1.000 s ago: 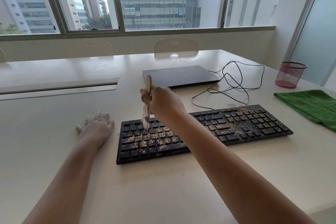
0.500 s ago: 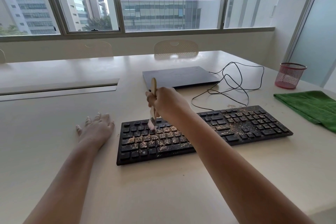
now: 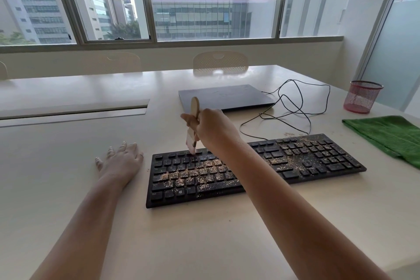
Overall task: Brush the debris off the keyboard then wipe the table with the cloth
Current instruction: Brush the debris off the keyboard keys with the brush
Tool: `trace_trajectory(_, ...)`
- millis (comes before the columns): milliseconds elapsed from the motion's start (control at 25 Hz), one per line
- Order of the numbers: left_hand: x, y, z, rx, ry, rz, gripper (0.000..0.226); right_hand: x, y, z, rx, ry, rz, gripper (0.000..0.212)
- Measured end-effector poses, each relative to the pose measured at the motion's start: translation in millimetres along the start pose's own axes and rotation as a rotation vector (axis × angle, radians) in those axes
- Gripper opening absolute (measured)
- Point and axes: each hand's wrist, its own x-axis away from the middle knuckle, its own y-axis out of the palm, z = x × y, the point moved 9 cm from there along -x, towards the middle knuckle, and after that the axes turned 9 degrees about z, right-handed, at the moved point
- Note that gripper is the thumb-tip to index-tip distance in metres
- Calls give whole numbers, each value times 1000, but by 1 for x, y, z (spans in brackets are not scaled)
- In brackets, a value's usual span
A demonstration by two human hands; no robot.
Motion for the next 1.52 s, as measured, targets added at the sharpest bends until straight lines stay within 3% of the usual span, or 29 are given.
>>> trace_trajectory(1040,5,-4,2,-4,9,17,50,1,-4,9,102,5,10,51)
trace_trajectory(1240,4,-5,3,3,13,26,50,7,-20,16,24,-15,144,48)
trace_trajectory(1400,4,-3,2,4,14,9,50,10,-16,23,13,-5,119,49)
trace_trajectory(1520,5,-3,2,-6,9,9,50,9,-26,30,-21,34,194,49)
